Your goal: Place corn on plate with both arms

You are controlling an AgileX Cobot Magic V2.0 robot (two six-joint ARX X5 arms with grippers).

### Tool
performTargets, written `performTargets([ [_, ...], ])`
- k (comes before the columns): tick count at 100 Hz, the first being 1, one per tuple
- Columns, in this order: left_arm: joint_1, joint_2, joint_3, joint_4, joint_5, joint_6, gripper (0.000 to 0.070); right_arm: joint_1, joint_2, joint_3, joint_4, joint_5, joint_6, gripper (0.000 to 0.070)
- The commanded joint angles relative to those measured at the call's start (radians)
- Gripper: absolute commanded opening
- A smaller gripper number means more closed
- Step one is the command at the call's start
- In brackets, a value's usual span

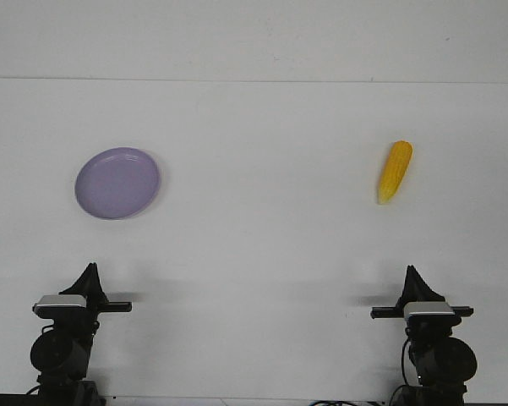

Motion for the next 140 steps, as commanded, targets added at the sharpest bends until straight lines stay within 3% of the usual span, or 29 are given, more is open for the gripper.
performTargets([
  [1,0.002,-0.002,-0.021,0.013,0.000,0.006,0.0015,0.000,-0.001,-0.003,0.012,-0.001,0.010,0.0015],
  [50,0.002,-0.002,-0.021,0.032,0.001,0.002,0.0015,0.000,-0.001,-0.003,0.012,-0.001,0.010,0.0015],
  [71,0.002,-0.002,-0.020,0.037,0.002,-0.215,0.0014,0.000,-0.001,-0.003,0.012,-0.001,0.010,0.0015],
  [94,0.002,0.002,0.017,0.075,0.072,-0.301,0.0010,0.000,-0.001,-0.003,0.012,-0.001,0.010,0.0015],
  [109,0.002,0.088,0.189,0.060,-0.008,-0.342,0.0016,0.000,-0.001,-0.003,0.012,-0.002,0.010,0.0015],
  [114,0.002,0.145,0.257,0.051,-0.010,-0.339,0.0093,0.000,-0.001,-0.003,0.012,-0.001,0.010,0.0015],
  [123,0.002,0.279,0.391,0.011,-0.010,-0.303,0.0480,0.000,-0.001,-0.003,0.012,-0.001,0.010,0.0015],
  [140,0.012,0.547,0.614,-0.165,-0.026,-0.219,0.0486,0.000,-0.001,-0.003,0.012,-0.001,0.010,0.0015],
])
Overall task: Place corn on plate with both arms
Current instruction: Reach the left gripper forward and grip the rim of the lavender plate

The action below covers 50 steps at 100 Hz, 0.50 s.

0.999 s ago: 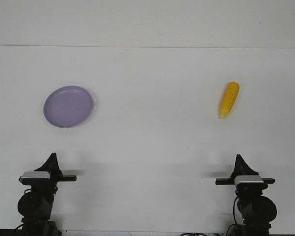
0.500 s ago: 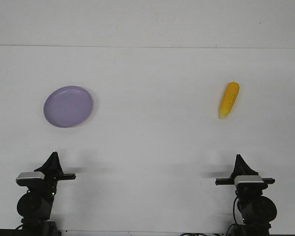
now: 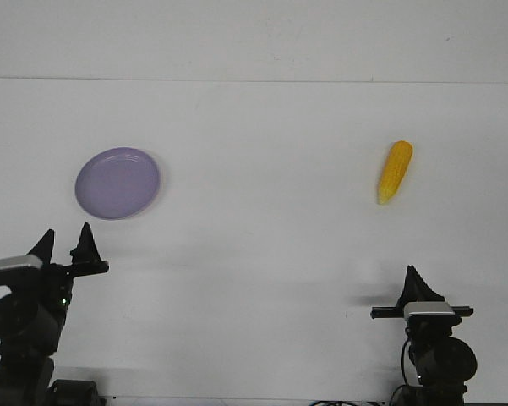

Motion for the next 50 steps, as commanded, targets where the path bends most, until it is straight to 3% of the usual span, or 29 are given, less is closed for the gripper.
performTargets([
  [1,0.011,0.117,0.079,-0.052,-0.023,0.073,0.0486,0.000,-0.001,-0.003,0.012,-0.001,0.010,0.0015],
  [22,0.114,0.463,0.253,-0.133,-0.015,0.107,0.0460,0.000,-0.001,-0.003,0.012,-0.001,0.010,0.0015],
  [38,0.229,0.749,0.366,-0.136,0.145,0.083,0.0457,0.000,-0.001,-0.003,0.012,-0.001,0.010,0.0015],
  [50,0.270,0.925,0.448,-0.146,0.173,0.083,0.0453,0.000,-0.001,-0.003,0.012,-0.001,0.010,0.0015],
])
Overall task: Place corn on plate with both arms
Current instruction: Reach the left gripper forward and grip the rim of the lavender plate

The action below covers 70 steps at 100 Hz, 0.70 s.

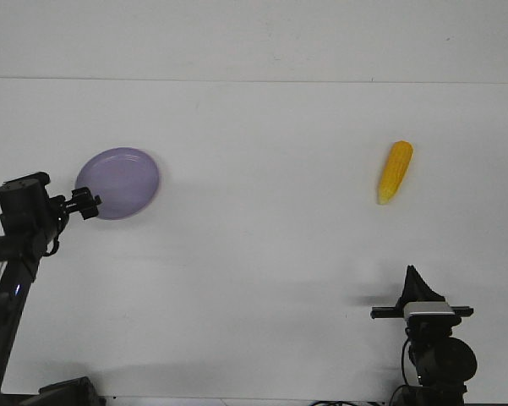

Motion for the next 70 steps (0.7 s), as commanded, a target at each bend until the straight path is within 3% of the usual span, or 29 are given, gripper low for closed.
performTargets([
  [1,0.013,0.099,0.053,-0.008,0.009,-0.006,0.0453,0.000,-0.001,-0.003,0.012,-0.001,0.010,0.0015],
  [50,0.045,0.468,0.208,0.073,0.064,-0.025,0.0444,0.000,-0.001,-0.003,0.012,-0.002,0.010,0.0015],
  [64,0.044,0.500,0.208,0.093,0.076,-0.027,0.0400,0.000,-0.001,-0.003,0.012,-0.001,0.010,0.0015],
  [70,0.044,0.503,0.208,0.094,0.076,-0.027,0.0315,0.000,-0.001,-0.003,0.012,-0.001,0.010,0.0015],
])
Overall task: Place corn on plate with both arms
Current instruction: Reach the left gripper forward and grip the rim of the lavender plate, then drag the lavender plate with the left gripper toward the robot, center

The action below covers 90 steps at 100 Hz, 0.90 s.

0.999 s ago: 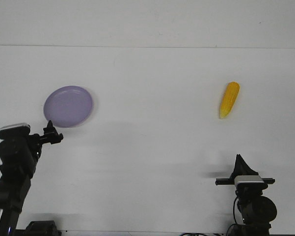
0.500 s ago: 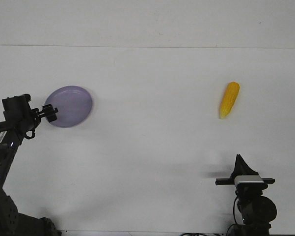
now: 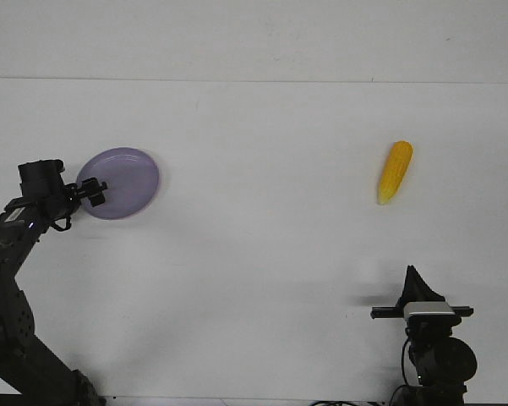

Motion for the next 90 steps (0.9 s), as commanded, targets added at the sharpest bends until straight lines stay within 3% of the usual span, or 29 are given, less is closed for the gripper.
performTargets([
  [1,0.002,0.024,0.020,0.008,0.004,-0.005,0.0299,0.000,-0.001,-0.003,0.012,-0.001,0.010,0.0015],
  [12,0.002,0.025,0.020,0.010,0.004,-0.005,0.0130,0.000,-0.001,-0.003,0.012,-0.001,0.010,0.0015],
  [25,0.002,0.026,0.020,0.006,0.004,-0.005,0.0002,0.000,-0.001,-0.003,0.012,-0.001,0.010,0.0015],
  [45,0.002,0.025,0.024,0.004,0.014,-0.003,0.0005,0.000,-0.001,-0.003,0.012,-0.001,0.010,0.0015],
  [66,0.003,-0.033,0.079,-0.089,0.159,-0.005,0.0005,0.000,-0.001,-0.003,0.012,-0.001,0.010,0.0015],
  [79,-0.010,-0.171,0.081,-0.130,0.252,-0.031,0.0005,0.000,-0.001,-0.003,0.012,-0.001,0.010,0.0015],
  [90,-0.034,-0.306,0.081,-0.174,0.282,-0.041,0.0005,0.000,-0.001,-0.003,0.012,-0.001,0.010,0.0015],
])
